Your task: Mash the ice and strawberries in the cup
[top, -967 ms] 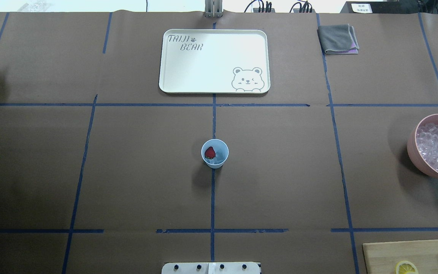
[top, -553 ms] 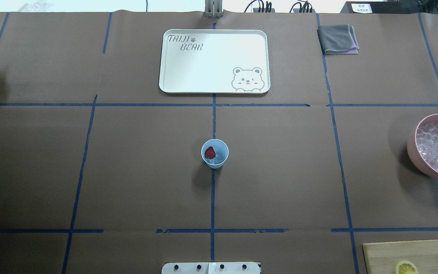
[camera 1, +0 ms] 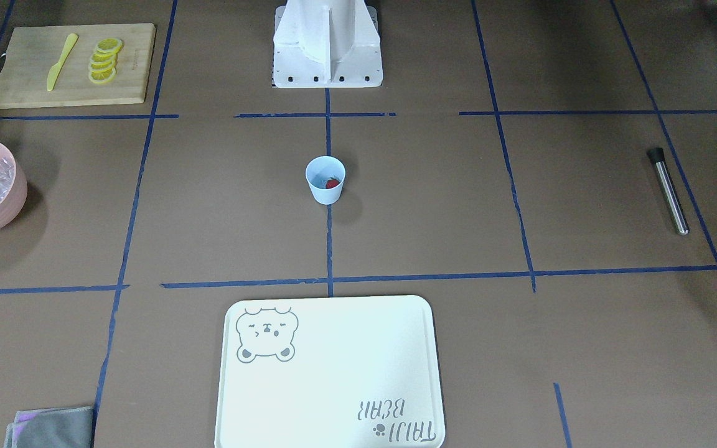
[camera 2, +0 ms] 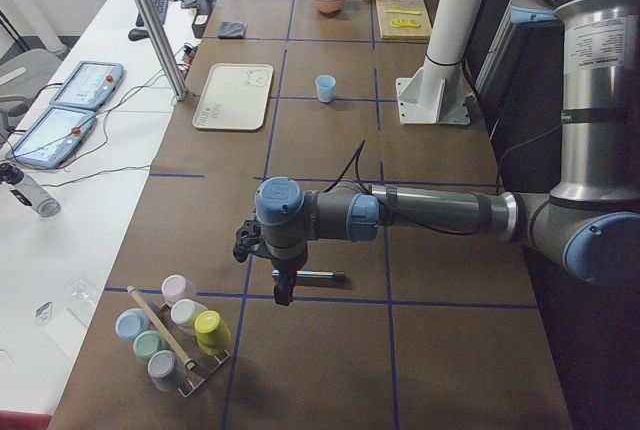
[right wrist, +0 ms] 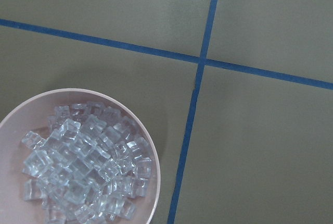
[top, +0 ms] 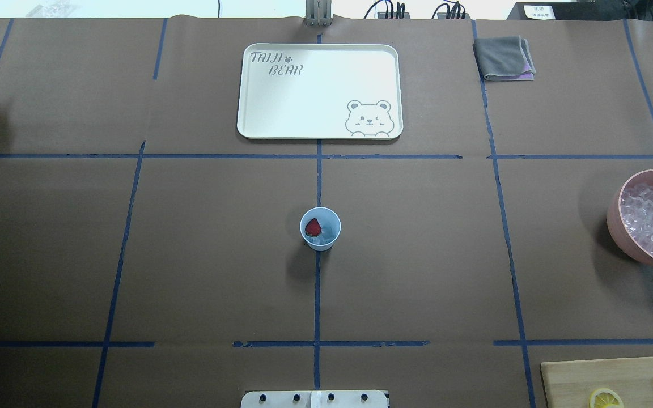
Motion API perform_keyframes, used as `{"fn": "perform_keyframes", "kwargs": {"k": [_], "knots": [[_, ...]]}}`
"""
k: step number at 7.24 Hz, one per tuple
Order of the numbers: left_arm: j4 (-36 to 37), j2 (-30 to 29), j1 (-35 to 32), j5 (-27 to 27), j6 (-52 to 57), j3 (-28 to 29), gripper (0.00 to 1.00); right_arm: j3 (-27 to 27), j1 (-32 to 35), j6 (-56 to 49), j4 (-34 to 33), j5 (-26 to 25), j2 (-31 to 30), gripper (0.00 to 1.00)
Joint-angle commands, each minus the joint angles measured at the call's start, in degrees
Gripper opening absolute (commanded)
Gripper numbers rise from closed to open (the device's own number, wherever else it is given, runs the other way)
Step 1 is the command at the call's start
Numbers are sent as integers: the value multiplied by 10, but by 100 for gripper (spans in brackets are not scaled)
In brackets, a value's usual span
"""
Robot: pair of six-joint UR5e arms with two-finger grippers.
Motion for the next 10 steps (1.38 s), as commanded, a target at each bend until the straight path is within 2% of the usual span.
{"fn": "perform_keyframes", "kwargs": {"k": [1,10], "knots": [[-2,-5,0,2,-2,9,100,0,0,0,0,0,0,99],[-1,1,-1,5,2,4,100,3,0,2,0,0,1,99]]}}
